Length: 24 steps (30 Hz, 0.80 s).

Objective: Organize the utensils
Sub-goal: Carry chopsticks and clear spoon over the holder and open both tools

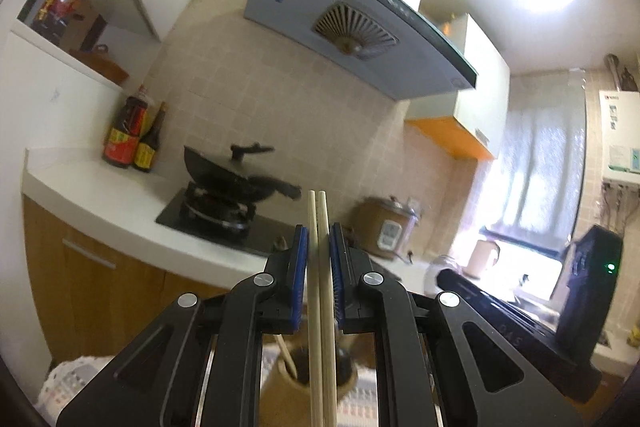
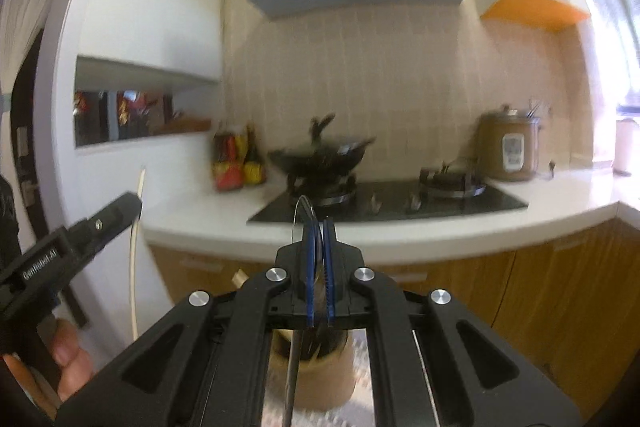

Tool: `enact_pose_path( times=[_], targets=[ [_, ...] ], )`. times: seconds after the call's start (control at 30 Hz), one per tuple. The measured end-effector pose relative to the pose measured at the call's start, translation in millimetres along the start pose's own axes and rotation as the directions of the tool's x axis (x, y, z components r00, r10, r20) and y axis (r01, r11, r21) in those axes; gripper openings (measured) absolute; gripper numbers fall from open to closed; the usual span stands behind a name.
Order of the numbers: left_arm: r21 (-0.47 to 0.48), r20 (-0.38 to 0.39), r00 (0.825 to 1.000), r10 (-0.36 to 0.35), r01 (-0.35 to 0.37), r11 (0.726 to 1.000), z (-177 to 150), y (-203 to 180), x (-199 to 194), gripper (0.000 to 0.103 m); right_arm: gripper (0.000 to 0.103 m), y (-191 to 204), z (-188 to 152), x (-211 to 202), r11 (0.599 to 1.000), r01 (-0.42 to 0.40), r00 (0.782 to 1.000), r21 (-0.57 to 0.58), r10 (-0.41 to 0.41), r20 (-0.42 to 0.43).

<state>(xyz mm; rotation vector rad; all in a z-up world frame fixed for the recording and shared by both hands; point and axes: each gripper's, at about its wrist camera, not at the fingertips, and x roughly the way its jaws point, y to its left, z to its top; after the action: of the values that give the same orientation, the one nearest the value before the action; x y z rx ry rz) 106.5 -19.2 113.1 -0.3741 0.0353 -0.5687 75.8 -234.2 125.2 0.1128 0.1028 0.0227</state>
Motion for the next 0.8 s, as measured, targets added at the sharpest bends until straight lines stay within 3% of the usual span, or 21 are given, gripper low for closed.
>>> enact_pose_path(
  times=[0.27,0.53,0.8],
  targets=[
    [-0.021,0.086,0.994,0.071,-0.069,0.997,-5,1,40,0.010,0.003,-4,-1,39,0.999,0.049,0.997,0.007,-0.049,0.061],
    [-0.065,0.062,0.994,0.088,-0.084,0.994,-22,9,84,0.010,0.003,-5,-16,57,0.997,0.074,0.993,-0.013,-0.072,0.094],
    [-0.043,0.122,0.981,0.148,-0.144,0.989,-27,5,96,0.010,0.003,-18,-26,66,0.996,0.085,0.991,0.018,-0.086,0.104]
  ],
)
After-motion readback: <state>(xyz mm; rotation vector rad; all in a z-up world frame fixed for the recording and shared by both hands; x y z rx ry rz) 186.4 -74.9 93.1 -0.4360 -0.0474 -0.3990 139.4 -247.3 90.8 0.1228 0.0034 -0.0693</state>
